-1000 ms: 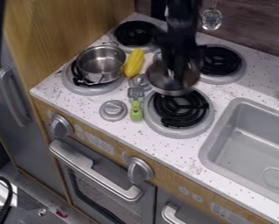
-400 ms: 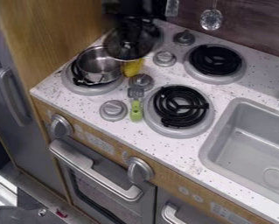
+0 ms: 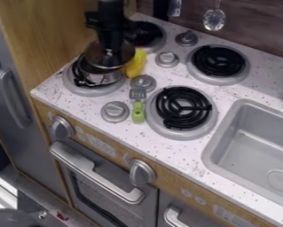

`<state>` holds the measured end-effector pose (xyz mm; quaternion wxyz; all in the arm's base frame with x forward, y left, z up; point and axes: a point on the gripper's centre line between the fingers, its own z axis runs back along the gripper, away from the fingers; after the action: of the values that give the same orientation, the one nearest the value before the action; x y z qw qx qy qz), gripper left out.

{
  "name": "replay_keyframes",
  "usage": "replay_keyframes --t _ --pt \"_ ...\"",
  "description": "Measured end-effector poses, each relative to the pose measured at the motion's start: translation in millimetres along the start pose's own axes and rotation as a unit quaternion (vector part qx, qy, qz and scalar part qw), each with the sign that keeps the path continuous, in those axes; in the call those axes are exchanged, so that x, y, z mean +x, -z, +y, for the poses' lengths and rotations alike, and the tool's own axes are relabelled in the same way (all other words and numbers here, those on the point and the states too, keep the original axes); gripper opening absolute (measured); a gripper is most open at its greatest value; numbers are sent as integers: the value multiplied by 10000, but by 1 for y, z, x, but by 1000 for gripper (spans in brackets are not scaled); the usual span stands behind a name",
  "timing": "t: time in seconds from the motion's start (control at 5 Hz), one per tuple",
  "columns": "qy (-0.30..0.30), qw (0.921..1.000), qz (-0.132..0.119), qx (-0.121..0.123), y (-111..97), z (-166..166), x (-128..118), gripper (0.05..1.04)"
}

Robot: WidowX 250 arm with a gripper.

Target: Put the lid to the silver pot

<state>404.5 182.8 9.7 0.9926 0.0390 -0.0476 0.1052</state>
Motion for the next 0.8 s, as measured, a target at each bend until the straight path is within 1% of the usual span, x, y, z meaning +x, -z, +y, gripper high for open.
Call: replay_keyframes --t 0.2,0.4,0.6,0.8 --pt "-90 9999 93 18 6 7 -2 261" --pt "-213 9997 129 -60 10 12 -2 317" --pt "-210 9997 125 -79 9 12 -2 623" --pt "-9 9999 133 -98 5 4 0 929"
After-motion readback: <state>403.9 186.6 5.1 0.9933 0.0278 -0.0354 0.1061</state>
